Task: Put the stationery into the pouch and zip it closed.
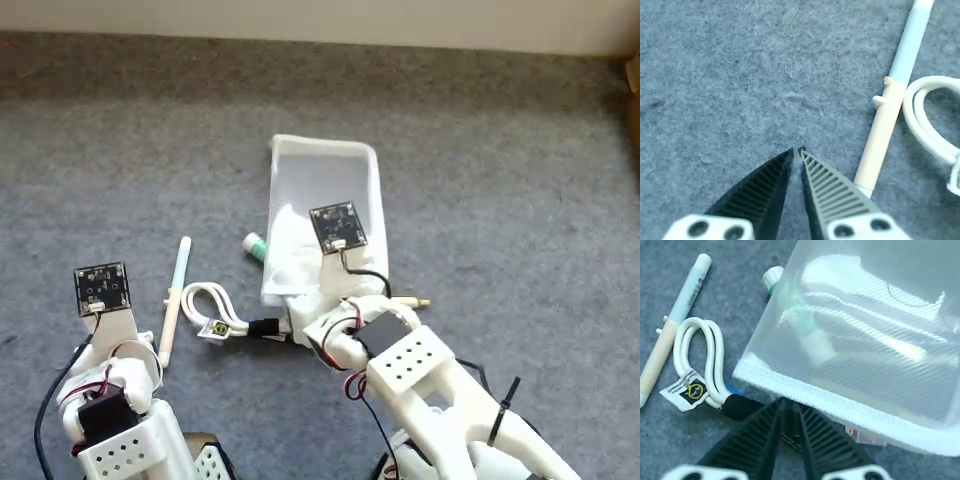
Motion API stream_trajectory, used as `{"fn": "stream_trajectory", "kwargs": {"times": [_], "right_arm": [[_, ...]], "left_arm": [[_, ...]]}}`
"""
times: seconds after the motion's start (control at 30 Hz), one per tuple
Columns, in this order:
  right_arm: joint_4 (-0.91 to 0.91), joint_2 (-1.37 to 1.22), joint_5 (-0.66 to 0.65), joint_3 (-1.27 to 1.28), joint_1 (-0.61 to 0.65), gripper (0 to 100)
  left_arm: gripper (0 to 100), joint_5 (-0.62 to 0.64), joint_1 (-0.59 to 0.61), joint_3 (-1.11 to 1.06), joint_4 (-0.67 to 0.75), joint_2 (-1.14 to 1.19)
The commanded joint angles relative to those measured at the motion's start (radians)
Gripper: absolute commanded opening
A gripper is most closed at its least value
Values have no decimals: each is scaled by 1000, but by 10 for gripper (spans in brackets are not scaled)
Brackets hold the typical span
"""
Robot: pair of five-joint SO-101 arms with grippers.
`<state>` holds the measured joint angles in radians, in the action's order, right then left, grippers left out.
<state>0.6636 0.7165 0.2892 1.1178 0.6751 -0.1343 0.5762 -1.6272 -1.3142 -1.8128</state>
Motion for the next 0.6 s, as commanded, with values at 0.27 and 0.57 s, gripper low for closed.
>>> {"fn": "stream_trajectory", "kwargs": {"times": [0.27,0.57], "right_arm": [[-31,15,8,-22,22,10],[236,5,198,-180,151,81]], "left_arm": [[38,-9,15,8,17,-13],[38,-9,15,8,17,-13]]}}
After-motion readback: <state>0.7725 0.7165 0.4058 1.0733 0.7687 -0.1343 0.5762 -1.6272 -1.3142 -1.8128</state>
